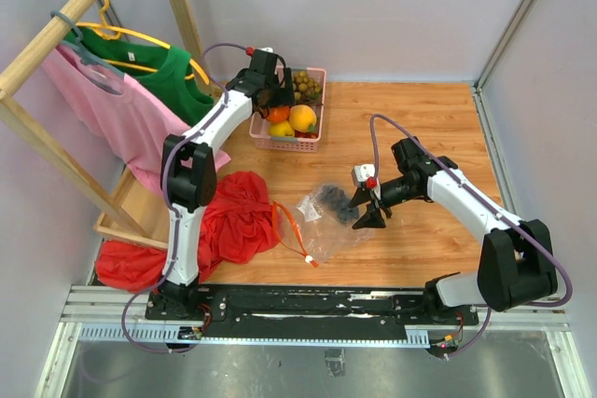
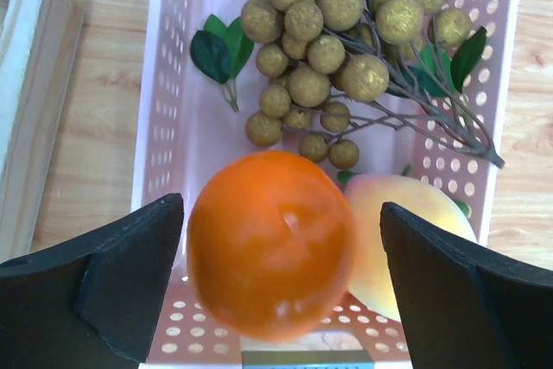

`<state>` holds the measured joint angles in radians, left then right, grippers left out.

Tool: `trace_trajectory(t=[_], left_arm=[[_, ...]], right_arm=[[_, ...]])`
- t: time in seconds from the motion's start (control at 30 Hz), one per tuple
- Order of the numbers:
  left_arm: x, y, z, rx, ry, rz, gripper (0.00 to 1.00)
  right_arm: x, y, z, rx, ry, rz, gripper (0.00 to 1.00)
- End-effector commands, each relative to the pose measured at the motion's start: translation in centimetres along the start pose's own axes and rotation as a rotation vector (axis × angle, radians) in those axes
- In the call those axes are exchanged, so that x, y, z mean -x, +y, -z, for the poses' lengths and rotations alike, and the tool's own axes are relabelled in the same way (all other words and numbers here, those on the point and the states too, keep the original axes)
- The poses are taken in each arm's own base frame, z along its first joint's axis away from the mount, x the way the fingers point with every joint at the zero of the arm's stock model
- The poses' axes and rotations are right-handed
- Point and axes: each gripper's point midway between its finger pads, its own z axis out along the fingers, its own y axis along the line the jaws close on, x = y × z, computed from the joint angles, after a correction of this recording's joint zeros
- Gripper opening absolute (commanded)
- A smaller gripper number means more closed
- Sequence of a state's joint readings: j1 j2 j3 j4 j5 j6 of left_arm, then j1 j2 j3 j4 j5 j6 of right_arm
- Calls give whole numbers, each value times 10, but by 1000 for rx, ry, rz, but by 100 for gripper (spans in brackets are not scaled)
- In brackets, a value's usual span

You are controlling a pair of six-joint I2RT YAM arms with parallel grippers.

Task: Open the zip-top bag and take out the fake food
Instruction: Place the fake fruit in the bin.

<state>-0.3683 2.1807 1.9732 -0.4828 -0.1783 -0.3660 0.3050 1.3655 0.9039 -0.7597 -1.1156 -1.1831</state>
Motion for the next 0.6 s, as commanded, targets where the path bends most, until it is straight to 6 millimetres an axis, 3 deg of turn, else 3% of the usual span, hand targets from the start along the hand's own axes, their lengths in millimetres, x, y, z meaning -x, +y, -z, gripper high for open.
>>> trace_trajectory(t=[0.0,0.2,0.23,0.37,0.57], left_arm=[[14,10,-6,48,-10,8,99],[33,2,0,18,-48,16,99],[47,-2,13,1,-84,14,99],[61,-14,36,-81,-125,6,100],[51,-47,76,-323,-103,-34,99]], right_arm=[[-1,1,3,-2,-32,-31,59],[0,1,3,-6,-30,-31,59],[1,0,4,-8,-31,-28,59],[3,-2,5,-10,-35,-32,59],[4,-3,5,-12,-32,-33,60]])
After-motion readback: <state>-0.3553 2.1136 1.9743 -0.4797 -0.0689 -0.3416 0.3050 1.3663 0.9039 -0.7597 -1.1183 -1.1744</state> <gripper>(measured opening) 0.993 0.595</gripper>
